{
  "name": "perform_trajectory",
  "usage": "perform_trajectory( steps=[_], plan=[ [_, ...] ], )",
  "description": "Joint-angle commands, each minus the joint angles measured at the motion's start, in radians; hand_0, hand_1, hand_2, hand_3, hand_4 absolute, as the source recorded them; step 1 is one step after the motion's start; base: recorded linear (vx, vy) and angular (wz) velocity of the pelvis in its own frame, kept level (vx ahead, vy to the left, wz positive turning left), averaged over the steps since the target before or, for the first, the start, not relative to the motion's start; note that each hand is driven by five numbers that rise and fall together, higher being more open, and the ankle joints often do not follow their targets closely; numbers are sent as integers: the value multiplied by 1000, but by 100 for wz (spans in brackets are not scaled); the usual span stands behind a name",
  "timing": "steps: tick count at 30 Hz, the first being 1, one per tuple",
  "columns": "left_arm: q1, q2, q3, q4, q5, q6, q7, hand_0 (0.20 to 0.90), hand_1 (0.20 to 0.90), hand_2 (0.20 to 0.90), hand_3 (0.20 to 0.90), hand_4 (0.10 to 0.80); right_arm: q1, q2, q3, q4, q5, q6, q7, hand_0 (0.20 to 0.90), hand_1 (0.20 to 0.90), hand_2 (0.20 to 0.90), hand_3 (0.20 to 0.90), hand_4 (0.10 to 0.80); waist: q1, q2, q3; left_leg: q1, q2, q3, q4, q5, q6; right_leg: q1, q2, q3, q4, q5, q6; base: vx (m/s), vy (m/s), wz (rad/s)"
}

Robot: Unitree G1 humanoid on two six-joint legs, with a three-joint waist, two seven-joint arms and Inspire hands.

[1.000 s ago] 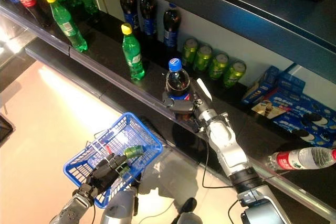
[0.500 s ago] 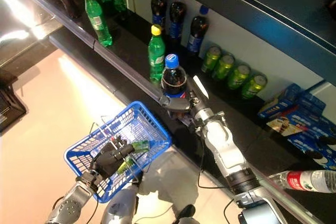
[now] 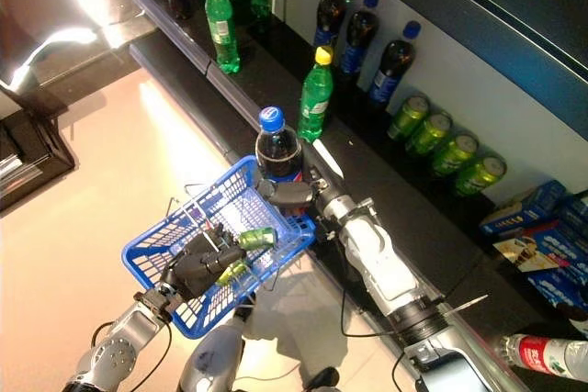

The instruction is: Pick up the drink and place into the basket.

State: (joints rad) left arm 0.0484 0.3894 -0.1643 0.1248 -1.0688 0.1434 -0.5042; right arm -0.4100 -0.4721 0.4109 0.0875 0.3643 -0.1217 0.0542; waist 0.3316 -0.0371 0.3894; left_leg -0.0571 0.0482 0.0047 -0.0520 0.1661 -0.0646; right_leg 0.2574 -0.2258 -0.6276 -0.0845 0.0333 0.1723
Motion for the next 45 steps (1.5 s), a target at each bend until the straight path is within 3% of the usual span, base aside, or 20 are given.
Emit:
perform_trajectory(
  steps=[1,15,29,45],
  plan=[
    [-98,-25,-69,-243,-122,-89,-145,300,300,300,200,100,-65,33,24,-153,85,-204,-12,300,300,300,200,100,20,-13,-270,106,10,21,-35,-103,-3,-10,46,6,77,-54,-47,9,-21,6],
    [-122,-2,-101,-362,-136,-36,-170,300,300,300,200,100,-58,47,112,-147,79,-180,-32,300,300,300,200,100,57,-28,-278,83,-5,-61,-35,-90,-10,-8,57,15,69,-57,-52,4,-7,5],
    [-155,15,-130,-454,-150,-39,-207,300,300,300,200,100,-45,38,177,-80,31,-160,-39,300,300,300,200,100,78,-41,-276,61,-13,-111,-35,-83,-17,-17,61,20,59,-55,-51,-1,0,3],
    [-159,33,-108,-538,-174,-29,-254,300,300,300,200,100,2,38,204,76,-79,-150,-82,300,300,300,200,100,103,-50,-273,42,-14,-152,-35,-80,-23,-26,64,23,56,-57,-50,-2,-3,5]
  ],
)
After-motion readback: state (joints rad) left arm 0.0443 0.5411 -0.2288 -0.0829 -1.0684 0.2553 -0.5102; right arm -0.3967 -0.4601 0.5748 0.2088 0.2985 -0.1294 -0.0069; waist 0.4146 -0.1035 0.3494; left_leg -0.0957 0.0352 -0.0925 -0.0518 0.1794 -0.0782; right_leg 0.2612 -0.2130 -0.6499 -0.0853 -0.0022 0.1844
